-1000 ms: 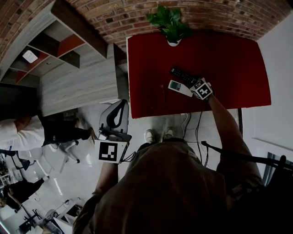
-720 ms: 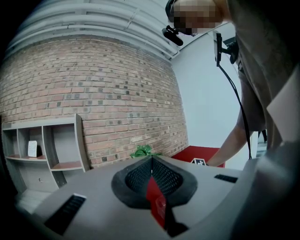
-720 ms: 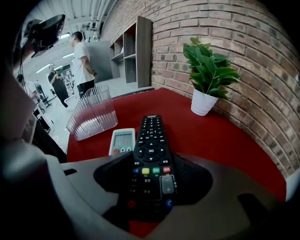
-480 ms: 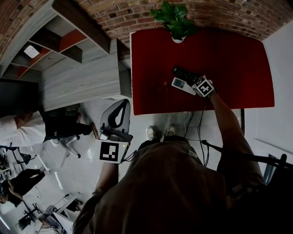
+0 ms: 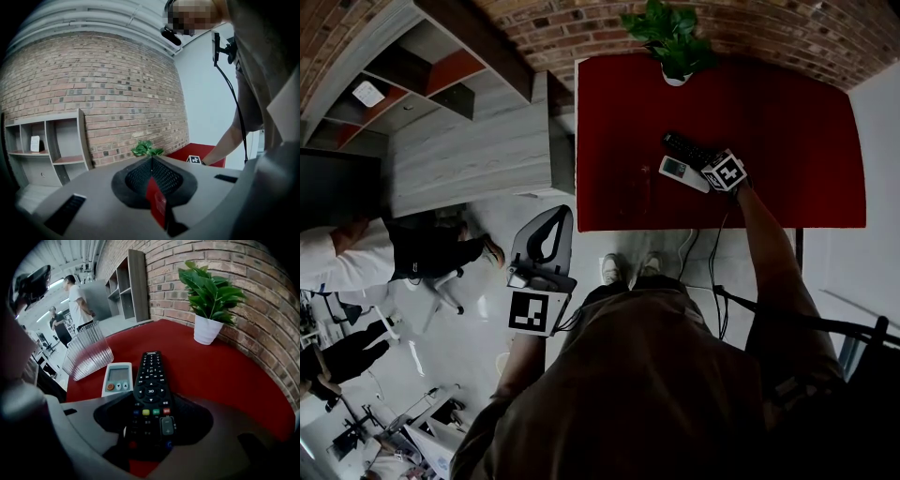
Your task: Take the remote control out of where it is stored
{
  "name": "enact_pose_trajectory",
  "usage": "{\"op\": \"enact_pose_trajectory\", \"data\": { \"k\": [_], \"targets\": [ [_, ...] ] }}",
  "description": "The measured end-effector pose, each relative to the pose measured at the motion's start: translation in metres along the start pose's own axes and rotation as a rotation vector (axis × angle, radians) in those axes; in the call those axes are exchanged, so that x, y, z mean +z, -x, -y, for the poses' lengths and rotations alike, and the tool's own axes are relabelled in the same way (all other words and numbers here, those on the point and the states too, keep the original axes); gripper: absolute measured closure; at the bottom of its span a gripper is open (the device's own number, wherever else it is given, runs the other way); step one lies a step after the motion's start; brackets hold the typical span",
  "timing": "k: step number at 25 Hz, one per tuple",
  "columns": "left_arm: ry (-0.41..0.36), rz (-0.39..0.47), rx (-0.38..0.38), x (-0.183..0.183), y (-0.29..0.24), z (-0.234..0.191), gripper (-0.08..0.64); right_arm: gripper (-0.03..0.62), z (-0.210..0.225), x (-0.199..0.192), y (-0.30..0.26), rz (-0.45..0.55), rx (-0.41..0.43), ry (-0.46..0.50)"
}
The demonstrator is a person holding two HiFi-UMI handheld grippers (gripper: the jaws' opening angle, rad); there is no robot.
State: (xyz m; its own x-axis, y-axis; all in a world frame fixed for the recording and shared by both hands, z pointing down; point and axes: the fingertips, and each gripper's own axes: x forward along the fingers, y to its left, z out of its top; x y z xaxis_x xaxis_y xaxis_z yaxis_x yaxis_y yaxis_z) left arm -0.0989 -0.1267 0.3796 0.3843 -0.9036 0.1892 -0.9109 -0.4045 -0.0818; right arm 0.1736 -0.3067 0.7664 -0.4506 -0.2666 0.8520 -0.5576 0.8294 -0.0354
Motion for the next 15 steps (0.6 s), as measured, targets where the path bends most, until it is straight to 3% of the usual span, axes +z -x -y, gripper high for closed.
{"op": "enact_pose_trajectory", "data": {
  "k": [6, 15],
  "targets": [
    [0.008, -0.003, 0.002, -0.0024, -0.0016, -0.004, 0.551, 0.342, 0.0019, -0.0047, -0.0029, -0.062, 0.069, -0.063],
    [0.019, -0.017, -0.007, -0.0066, -0.0058, -0.0043, 0.551, 0.342, -0.0019, -0.0051, -0.0036, -0.066, 0.121, -0.107]
  ]
}}
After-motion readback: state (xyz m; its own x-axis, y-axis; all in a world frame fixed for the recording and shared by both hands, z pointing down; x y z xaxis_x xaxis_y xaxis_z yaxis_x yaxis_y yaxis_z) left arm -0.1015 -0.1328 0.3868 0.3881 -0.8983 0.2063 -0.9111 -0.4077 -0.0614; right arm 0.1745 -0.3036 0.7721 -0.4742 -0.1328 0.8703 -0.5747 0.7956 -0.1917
